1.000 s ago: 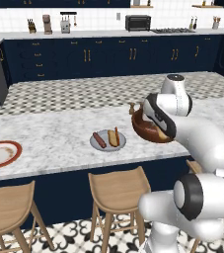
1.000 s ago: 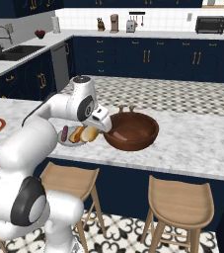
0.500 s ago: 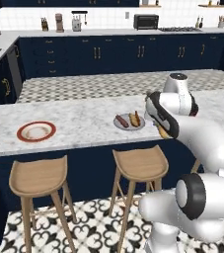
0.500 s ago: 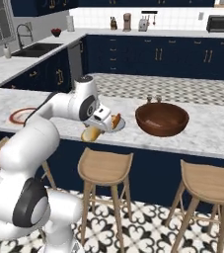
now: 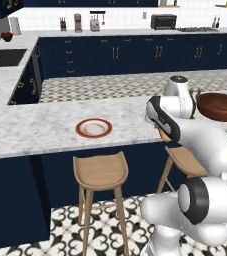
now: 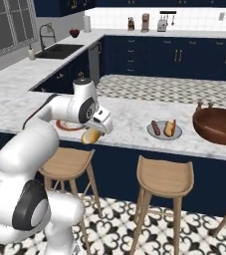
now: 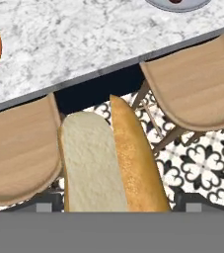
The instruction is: Place one bun and one sausage from the bowl on each plate.
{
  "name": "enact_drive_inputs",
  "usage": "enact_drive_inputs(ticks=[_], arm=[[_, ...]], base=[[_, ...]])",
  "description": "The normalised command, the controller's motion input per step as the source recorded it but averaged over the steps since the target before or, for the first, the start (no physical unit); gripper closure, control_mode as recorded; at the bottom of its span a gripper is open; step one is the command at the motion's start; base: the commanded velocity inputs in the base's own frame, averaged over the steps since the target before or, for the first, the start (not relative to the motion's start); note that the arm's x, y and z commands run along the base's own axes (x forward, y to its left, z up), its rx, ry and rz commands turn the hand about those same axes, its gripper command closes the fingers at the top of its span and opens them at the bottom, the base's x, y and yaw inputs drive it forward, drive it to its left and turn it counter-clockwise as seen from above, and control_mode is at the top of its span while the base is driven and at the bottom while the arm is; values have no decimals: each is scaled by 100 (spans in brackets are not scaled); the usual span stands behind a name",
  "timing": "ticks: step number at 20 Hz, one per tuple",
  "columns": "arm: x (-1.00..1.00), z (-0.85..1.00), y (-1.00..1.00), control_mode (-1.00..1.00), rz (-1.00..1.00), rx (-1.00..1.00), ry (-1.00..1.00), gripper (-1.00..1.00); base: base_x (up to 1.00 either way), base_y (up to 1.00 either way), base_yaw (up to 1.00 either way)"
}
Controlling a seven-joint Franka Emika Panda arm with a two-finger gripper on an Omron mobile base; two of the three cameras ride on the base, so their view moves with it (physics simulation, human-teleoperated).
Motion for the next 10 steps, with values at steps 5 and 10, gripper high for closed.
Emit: enact_drive_inputs(ticks=[5, 10], arm=[[0, 0, 0, 100, 0, 0, 0, 100], [0, 0, 0, 100, 0, 0, 0, 100]], base=[[42, 100, 0], [59, 28, 0]])
